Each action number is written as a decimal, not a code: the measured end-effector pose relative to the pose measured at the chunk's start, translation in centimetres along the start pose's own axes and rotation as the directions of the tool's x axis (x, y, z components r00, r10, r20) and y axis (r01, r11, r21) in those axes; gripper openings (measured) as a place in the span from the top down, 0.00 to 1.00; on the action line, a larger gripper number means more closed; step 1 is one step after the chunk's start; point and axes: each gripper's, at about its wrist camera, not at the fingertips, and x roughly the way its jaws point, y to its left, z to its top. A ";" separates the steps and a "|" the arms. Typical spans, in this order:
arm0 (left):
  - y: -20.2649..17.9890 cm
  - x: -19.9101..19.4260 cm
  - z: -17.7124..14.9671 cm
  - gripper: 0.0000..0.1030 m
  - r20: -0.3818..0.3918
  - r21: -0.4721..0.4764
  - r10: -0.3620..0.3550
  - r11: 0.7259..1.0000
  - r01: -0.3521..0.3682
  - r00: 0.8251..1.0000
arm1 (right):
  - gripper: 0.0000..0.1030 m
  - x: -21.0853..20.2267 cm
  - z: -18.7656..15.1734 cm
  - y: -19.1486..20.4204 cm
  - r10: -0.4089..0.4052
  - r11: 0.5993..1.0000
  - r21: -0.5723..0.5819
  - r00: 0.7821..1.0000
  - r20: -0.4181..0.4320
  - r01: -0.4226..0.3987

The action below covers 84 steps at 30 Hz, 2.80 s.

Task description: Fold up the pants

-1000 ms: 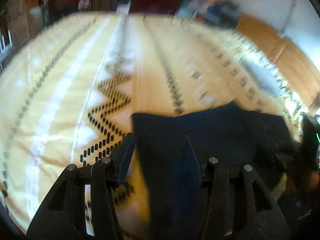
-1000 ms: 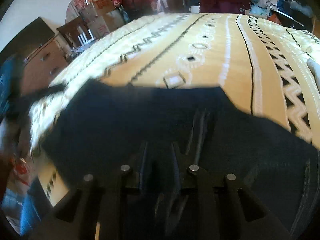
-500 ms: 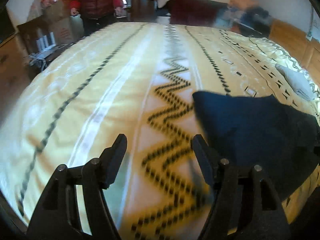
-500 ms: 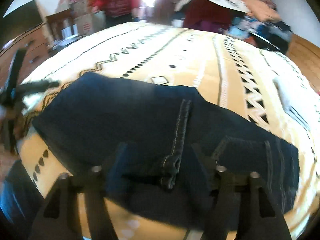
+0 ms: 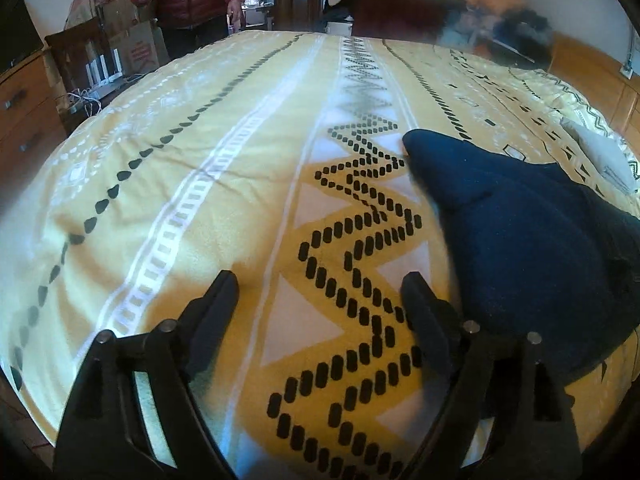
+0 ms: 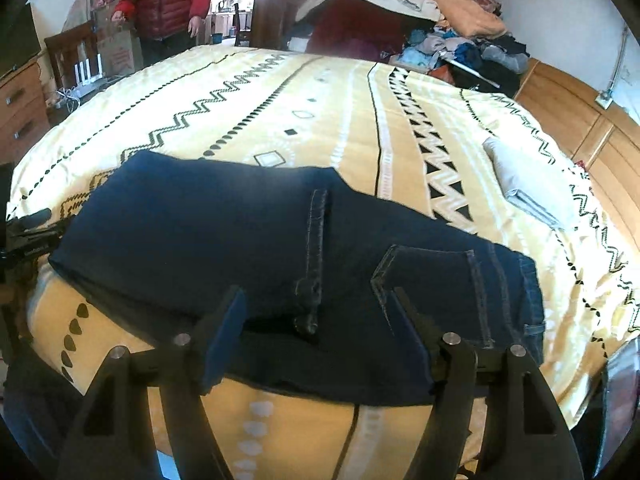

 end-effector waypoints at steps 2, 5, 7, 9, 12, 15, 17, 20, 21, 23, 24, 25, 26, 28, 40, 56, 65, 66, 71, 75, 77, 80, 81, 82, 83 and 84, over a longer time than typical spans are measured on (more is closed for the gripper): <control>-0.1 0.1 -0.1 0.17 0.001 -0.002 -0.003 1.000 0.003 1.000 | 0.28 -0.6 0.3 0.1 -0.007 1.000 0.000 1.000 0.010 0.007; -0.1 0.4 -0.2 0.15 0.001 -0.010 -0.009 1.000 0.009 1.000 | 0.28 -1.5 0.5 0.4 -0.014 1.000 -0.005 1.000 0.025 0.014; -0.2 0.4 -0.2 0.15 0.004 -0.010 -0.007 1.000 0.007 1.000 | 0.28 -1.9 0.1 0.5 -0.004 1.000 -0.008 1.000 0.029 0.004; -0.1 0.4 -0.3 0.15 0.004 -0.013 -0.008 1.000 0.008 1.000 | 0.28 -2.3 -0.5 0.7 0.022 1.000 -0.012 0.999 0.040 -0.022; 0.0 0.4 -0.3 0.15 0.004 -0.013 -0.007 1.000 0.007 1.000 | 0.27 -2.9 -2.8 0.2 0.069 0.997 -0.022 0.996 0.061 -0.068; 0.1 0.4 -0.4 0.14 0.006 -0.016 -0.010 1.000 0.010 1.000 | 0.27 -2.6 -5.9 -1.1 0.115 0.993 -0.004 0.993 0.038 -0.115; 0.1 0.3 -0.4 0.14 0.007 -0.016 -0.010 1.000 0.010 1.000 | 0.27 -2.2 -8.1 -1.8 0.134 0.991 0.014 0.991 0.001 -0.134; 0.2 0.3 -0.4 0.14 0.007 -0.019 -0.010 1.000 0.010 1.000 | 0.27 -1.6 -11.1 -2.1 0.160 0.987 0.032 0.986 -0.051 -0.158; 0.2 0.3 -0.4 0.14 0.006 -0.019 -0.009 1.000 0.009 1.000 | 0.27 -1.6 -11.9 -2.0 0.166 0.986 0.035 0.985 -0.054 -0.164; 0.3 0.3 -0.4 0.14 0.004 -0.019 -0.008 1.000 0.008 1.000 | 0.27 -1.3 -13.2 -1.7 0.191 0.981 0.046 0.979 -0.065 -0.188; 0.3 0.3 -0.4 0.14 0.004 -0.018 -0.007 1.000 0.007 1.000 | 0.27 -1.2 -13.5 -1.6 0.197 0.980 0.049 0.978 -0.072 -0.194; 0.3 0.3 -0.4 0.14 0.004 -0.018 -0.006 1.000 0.006 1.000 | 0.27 -1.1 -13.7 -1.4 0.196 0.980 0.047 0.978 -0.079 -0.192; 0.4 0.3 -0.3 0.13 0.003 -0.016 -0.005 1.000 0.005 1.000 | 0.27 -1.0 -13.7 -1.4 0.198 0.980 0.045 0.977 -0.078 -0.194; 0.4 0.3 -0.3 0.13 0.004 -0.015 -0.003 1.000 0.003 1.000 | 0.27 -0.9 -13.7 -1.5 0.221 0.974 0.057 0.972 -0.073 -0.218; 0.4 0.3 -0.4 0.13 0.004 -0.018 -0.001 1.000 0.001 1.000 | 0.27 -0.4 -13.7 -1.5 0.223 0.974 0.058 0.970 -0.093 -0.219; 0.5 0.3 -0.3 0.13 0.005 -0.017 -0.003 1.000 0.003 1.000 | 0.27 -0.2 -13.8 -1.4 0.212 0.977 0.052 0.973 -0.096 -0.208; 0.5 0.3 -0.4 0.13 0.005 -0.017 -0.002 1.000 0.003 1.000 | 0.27 -0.1 -13.9 -1.1 0.203 0.979 0.031 0.974 -0.103 -0.201; 0.5 0.3 -0.4 0.13 0.005 -0.017 -0.002 1.000 0.002 1.000 | 0.27 -0.1 -13.9 -1.1 0.203 0.979 0.031 0.974 -0.105 -0.200; 0.5 0.3 -0.3 0.13 0.005 -0.017 -0.004 1.000 0.004 1.000 | 0.27 0.1 -13.9 -1.0 0.199 0.980 0.026 0.974 -0.110 -0.198; 0.5 0.3 -0.3 0.13 0.005 -0.017 -0.004 1.000 0.004 1.000 | 0.27 0.2 -13.9 -0.9 0.198 0.980 0.023 0.973 -0.115 -0.197; 0.5 0.4 -0.3 0.13 0.005 -0.017 -0.004 1.000 0.004 1.000 | 0.27 0.2 -13.9 -1.0 0.199 0.980 0.023 0.973 -0.115 -0.197; 0.5 0.4 -0.3 0.13 0.005 -0.017 -0.004 1.000 0.004 1.000 | 0.27 0.2 -13.9 -1.0 0.198 0.980 0.023 0.973 -0.115 -0.197; 0.5 0.4 -0.3 0.13 0.005 -0.017 -0.004 1.000 0.004 1.000 | 0.27 0.3 -13.9 -1.0 0.198 0.980 0.022 0.973 -0.116 -0.197; 0.5 0.4 -0.3 0.13 0.004 -0.016 -0.004 1.000 0.004 1.000 | 0.27 0.2 -13.9 -1.0 0.199 0.980 0.022 0.973 -0.116 -0.197; 0.5 0.4 -0.3 0.13 0.004 -0.016 -0.005 1.000 0.005 1.000 | 0.27 0.2 -13.9 -1.0 0.199 0.980 0.021 0.973 -0.115 -0.198; 0.5 0.4 -0.3 0.13 0.004 -0.016 -0.005 1.000 0.005 1.000 | 0.27 0.2 -13.9 -1.0 0.199 0.980 0.019 0.974 -0.113 -0.198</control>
